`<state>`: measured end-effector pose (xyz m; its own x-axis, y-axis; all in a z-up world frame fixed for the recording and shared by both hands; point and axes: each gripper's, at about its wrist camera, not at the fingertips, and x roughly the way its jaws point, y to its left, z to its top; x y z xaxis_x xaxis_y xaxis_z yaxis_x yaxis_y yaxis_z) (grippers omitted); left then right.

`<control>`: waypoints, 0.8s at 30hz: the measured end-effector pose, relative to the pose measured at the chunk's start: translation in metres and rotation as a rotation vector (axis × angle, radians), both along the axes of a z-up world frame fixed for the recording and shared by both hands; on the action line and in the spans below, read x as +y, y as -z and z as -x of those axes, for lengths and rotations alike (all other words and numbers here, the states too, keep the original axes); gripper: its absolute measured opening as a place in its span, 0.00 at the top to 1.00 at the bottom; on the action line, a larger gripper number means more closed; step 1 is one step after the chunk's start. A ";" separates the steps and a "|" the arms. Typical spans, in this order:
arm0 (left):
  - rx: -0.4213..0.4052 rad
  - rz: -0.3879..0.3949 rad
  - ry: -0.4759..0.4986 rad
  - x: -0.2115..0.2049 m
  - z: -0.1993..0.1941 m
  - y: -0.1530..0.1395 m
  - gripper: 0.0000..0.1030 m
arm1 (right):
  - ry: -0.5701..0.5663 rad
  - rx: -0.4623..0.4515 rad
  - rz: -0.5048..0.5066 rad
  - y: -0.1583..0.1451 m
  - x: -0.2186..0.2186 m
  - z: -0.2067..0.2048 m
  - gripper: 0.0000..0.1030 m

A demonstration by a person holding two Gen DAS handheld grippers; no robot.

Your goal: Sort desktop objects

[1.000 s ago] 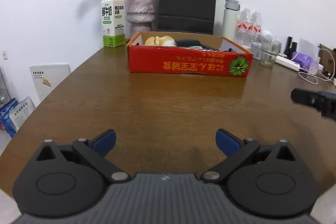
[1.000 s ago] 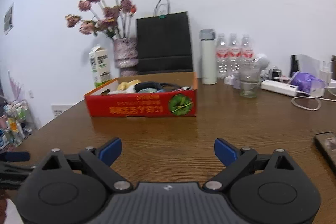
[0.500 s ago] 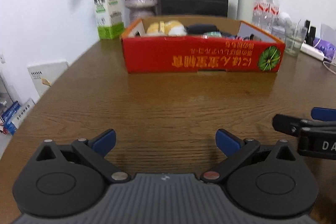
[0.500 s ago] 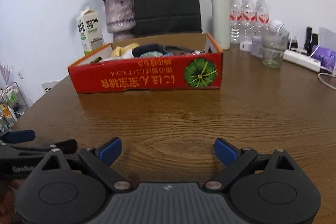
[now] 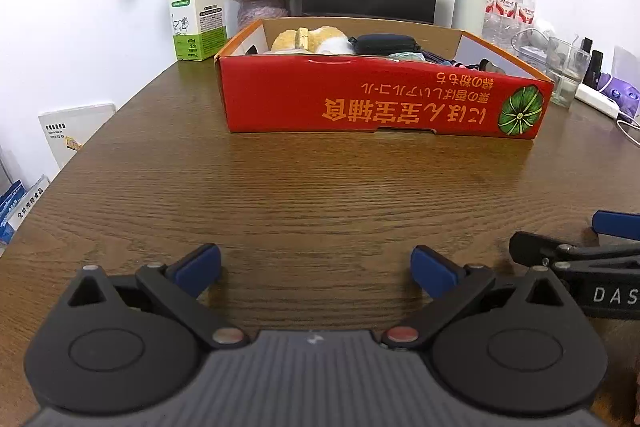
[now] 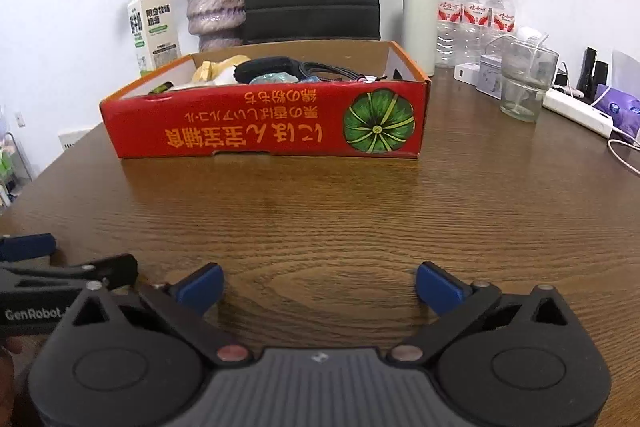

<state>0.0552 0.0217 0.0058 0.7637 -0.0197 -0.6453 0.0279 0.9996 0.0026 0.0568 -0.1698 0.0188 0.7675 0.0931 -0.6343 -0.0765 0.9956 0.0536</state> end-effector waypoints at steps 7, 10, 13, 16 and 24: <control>0.001 -0.002 0.001 0.001 -0.001 0.000 0.00 | 0.012 0.009 0.035 0.001 0.002 -0.001 0.00; 0.001 -0.002 0.000 0.001 -0.001 0.000 0.00 | 0.007 0.009 0.037 0.001 0.001 -0.001 0.00; 0.001 -0.003 -0.003 0.000 0.000 0.000 0.00 | -0.001 0.009 0.037 0.001 0.001 0.000 0.00; 0.001 -0.003 -0.005 0.000 0.000 0.000 0.00 | -0.001 0.009 0.037 0.001 0.002 0.000 0.00; 0.000 -0.003 -0.007 0.000 0.001 0.000 0.00 | -0.025 0.009 0.038 0.001 0.001 0.002 0.00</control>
